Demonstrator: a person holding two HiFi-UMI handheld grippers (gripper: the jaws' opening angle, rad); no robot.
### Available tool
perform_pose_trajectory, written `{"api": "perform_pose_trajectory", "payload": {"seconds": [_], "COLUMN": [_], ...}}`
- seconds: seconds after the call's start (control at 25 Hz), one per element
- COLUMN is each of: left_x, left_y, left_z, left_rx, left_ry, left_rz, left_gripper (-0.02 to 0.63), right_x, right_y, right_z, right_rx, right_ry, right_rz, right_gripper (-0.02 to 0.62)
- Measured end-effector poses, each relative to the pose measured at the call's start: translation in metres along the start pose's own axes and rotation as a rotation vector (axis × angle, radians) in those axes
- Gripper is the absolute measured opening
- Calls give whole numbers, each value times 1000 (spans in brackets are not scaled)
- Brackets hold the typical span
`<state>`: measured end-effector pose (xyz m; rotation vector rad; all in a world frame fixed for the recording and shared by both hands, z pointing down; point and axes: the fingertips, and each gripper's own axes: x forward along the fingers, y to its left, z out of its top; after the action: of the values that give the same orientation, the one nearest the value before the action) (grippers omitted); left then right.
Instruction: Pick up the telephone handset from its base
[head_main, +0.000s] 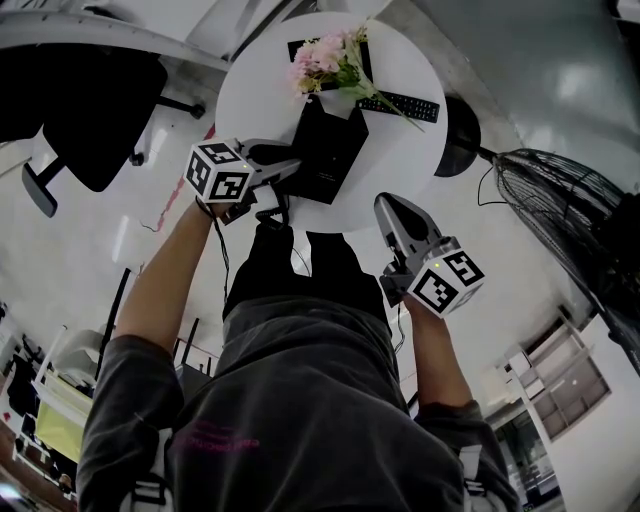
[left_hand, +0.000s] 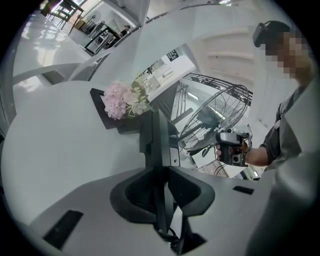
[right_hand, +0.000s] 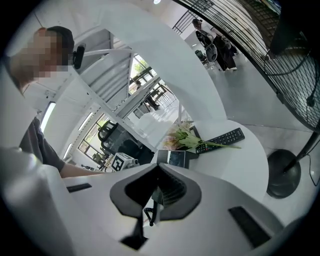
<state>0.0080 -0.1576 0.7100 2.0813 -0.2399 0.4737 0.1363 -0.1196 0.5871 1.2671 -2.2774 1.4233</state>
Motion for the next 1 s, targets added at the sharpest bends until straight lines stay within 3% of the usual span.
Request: {"api": "perform_pose_trajectory", "payload": {"seconds": [0.76, 1.0], "left_x": [-11, -14], "left_y": [-8, -7], "left_z": [-2, -5], "left_rx": [-52, -20], "left_ry": [-87, -106], "left_rz": [-13, 40], "left_gripper": [84, 83], "right_x": [-7, -7], "right_y": [9, 13], "right_z": [-9, -15], "right_rx": [-17, -16], "right_ry": [0, 2], "right_rz": [-6, -4], "right_gripper": [20, 20]}}
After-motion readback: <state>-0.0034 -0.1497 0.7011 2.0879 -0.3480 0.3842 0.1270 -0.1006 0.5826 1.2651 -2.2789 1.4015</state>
